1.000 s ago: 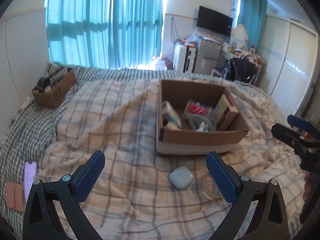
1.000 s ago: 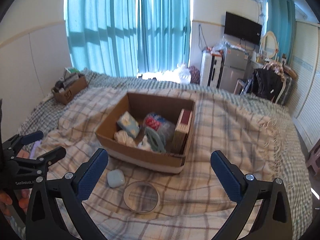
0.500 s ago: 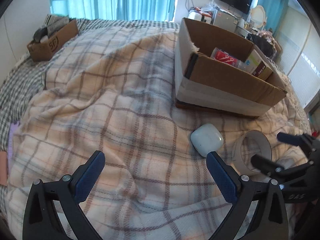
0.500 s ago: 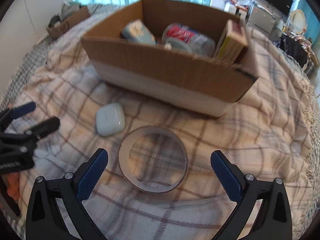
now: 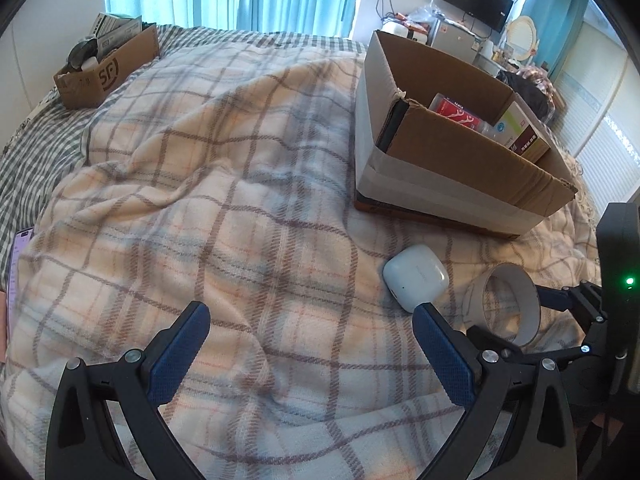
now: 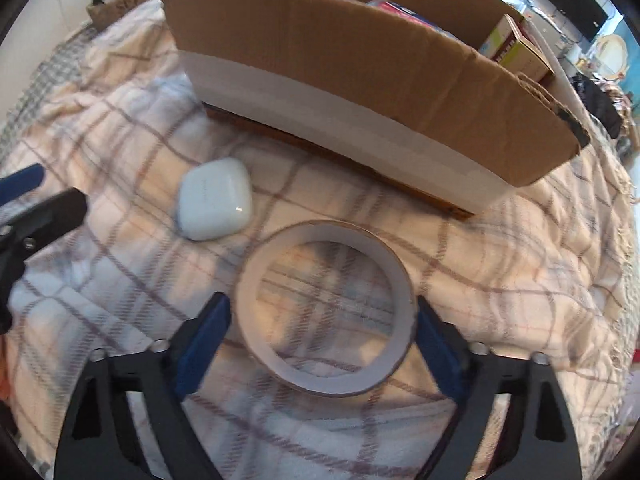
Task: Organize objects
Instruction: 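Grasp the pale blue earbud case with the left tool while the right tool grasps the tape roll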
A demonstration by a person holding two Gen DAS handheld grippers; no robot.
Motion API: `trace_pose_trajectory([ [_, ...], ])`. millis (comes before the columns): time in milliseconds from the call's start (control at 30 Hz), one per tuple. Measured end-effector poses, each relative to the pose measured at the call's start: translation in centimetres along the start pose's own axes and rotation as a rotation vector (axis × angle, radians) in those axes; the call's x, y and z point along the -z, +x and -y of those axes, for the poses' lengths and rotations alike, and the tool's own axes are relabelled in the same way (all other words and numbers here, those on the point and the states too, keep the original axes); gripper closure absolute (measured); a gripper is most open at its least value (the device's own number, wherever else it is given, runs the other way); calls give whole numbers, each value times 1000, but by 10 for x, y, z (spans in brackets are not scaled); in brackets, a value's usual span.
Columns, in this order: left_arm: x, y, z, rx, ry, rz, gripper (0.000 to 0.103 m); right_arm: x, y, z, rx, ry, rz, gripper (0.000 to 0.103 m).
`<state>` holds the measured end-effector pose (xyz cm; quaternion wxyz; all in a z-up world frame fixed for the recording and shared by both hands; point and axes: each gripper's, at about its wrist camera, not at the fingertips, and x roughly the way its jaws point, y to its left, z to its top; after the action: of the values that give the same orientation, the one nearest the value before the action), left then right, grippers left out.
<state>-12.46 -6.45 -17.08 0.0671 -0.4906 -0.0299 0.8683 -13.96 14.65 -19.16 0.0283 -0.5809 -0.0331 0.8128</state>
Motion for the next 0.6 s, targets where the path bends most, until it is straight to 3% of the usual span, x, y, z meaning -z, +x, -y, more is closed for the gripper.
trace_pose_trajectory([
  [133, 0, 0, 4, -8, 21, -6, 0, 3, -9, 2, -12, 5, 31, 21],
  [333, -3, -10, 25, -53, 105, 27, 0, 3, -59, 22, -68, 52, 196, 21],
  [467, -10, -11, 40, -24, 119, 42, 0, -6, -94, 44, 12, 36, 297, 21],
  [600, -16, 11, 63, 10, 138, -14, 0, -2, -98, 75, 10, 109, 327, 21],
])
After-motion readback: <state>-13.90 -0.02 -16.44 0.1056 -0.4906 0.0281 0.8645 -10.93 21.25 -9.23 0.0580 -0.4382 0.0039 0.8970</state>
